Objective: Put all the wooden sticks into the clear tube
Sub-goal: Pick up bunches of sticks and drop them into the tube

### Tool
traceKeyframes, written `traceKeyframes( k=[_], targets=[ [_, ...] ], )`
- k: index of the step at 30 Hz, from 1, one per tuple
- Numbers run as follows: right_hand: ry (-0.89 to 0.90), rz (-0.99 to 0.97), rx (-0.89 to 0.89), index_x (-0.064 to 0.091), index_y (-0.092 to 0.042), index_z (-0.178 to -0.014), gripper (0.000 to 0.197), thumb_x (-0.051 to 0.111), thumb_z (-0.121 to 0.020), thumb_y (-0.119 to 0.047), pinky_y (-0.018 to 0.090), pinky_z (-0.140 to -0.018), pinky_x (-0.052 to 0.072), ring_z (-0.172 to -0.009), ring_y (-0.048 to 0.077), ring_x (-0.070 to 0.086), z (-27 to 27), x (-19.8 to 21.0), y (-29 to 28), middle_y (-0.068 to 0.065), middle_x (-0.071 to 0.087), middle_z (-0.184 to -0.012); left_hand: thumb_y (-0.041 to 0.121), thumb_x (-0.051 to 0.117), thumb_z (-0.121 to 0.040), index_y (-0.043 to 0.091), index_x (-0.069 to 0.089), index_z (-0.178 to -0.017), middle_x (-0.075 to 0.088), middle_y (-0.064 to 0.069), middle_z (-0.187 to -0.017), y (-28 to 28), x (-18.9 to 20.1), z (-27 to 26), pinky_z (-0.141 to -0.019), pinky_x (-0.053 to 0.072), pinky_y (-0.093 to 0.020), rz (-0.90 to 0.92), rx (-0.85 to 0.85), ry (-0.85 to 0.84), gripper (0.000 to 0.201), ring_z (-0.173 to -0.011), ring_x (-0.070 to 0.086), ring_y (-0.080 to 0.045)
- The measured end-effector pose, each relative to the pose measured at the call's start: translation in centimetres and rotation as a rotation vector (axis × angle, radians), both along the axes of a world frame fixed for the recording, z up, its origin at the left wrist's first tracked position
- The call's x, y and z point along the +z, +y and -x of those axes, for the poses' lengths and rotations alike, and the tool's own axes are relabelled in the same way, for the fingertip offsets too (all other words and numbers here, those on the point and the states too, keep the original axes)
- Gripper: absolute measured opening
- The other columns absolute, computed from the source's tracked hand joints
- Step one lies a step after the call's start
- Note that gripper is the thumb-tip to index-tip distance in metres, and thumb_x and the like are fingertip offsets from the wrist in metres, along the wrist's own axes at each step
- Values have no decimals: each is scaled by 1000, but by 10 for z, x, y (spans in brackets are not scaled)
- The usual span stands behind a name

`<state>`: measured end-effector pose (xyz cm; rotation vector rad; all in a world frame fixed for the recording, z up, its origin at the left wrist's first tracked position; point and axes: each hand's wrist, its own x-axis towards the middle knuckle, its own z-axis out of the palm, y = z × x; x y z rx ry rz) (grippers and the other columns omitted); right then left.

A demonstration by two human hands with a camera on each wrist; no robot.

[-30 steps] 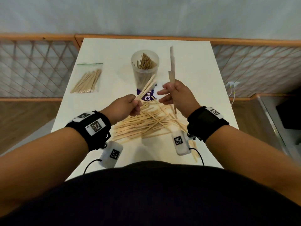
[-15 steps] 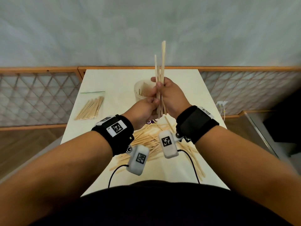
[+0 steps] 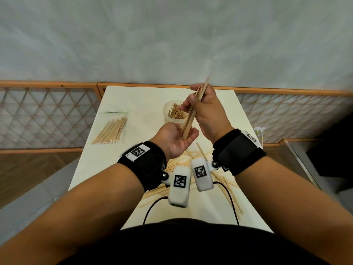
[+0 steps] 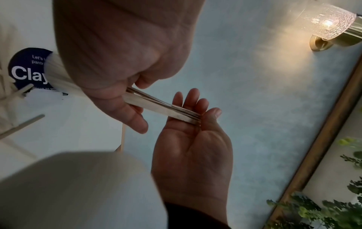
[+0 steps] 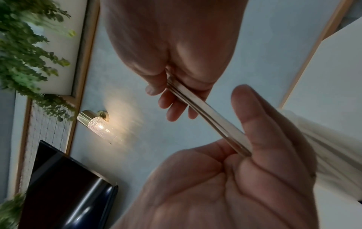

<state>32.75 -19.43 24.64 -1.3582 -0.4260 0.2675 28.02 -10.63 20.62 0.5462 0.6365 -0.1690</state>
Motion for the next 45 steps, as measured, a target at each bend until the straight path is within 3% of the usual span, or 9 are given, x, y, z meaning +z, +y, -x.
traceKeyframes(
  k=[5,11,15,19,24,28,34,39,45],
  targets=[
    [-159,100,-13,42,-24,-121,30,46,-98,-5,37,-82,54,-75,22,66,-4,7,-2,4,56,-76,15,29,-102,-3,54,-91,59,-14,-76,1,0,2,-46,56,-29,-50,-34,38,33,-59,65,-22],
    [-399,418,-95,46,-22,-91,15,38,-101,-13,32,-69,46,-72,18,57,-20,7,-4,-2,59,-72,39,31,-103,6,59,-85,58,-5,-71,3,4,6,-45,51,-20,-289,-228,-98,47,-49,55,-11],
    [-480,561,-146,42,-26,-89,14,38,-101,-21,28,-62,42,-63,10,51,-38,9,-10,-8,61,-72,44,32,-100,10,58,-92,57,1,-75,6,2,11,-48,45,-19,-541,-369,-300,44,-58,54,-10],
    [-463,611,-108,43,-22,-92,10,39,-101,-22,23,-59,39,-54,-2,47,-50,10,-12,-2,62,-76,39,32,-102,11,57,-99,54,-1,-75,12,3,7,-55,50,-22,-605,-425,-397,38,-68,60,-14],
    [-328,589,70,52,-23,-82,18,51,-96,-12,21,-47,40,-46,7,48,-63,22,-13,2,63,-75,40,34,-102,11,58,-101,43,3,-68,29,-4,-6,-44,32,-16,-668,-375,-350,37,-55,39,-7],
    [-213,651,254,67,-10,-83,12,65,-86,2,25,-58,56,-56,13,64,-87,37,-21,8,65,-71,34,36,-103,11,58,-103,42,3,-70,48,-21,-12,-47,25,-18,-727,-407,-341,32,-55,35,-6],
    [-204,822,262,70,-3,-84,8,69,-80,4,26,-64,60,-58,15,69,-111,37,-6,4,69,-61,37,34,-103,4,57,-120,57,0,-86,56,-38,-25,-59,41,-22,-710,-369,-274,44,-71,51,-13],
    [-328,920,147,70,2,-91,11,70,-81,1,25,-63,60,-53,10,67,-147,43,18,11,67,-68,43,39,-100,17,56,-113,58,2,-107,77,-58,-32,-78,48,-31,-815,-264,-122,33,-89,58,-16],
    [-587,1147,108,72,-7,-88,9,64,-84,-5,17,-57,53,-52,7,61,-163,12,65,7,67,-70,38,43,-100,11,56,-99,56,-4,-95,92,-87,-37,-80,48,-30,-606,-133,-20,30,-89,57,-21]
  ],
)
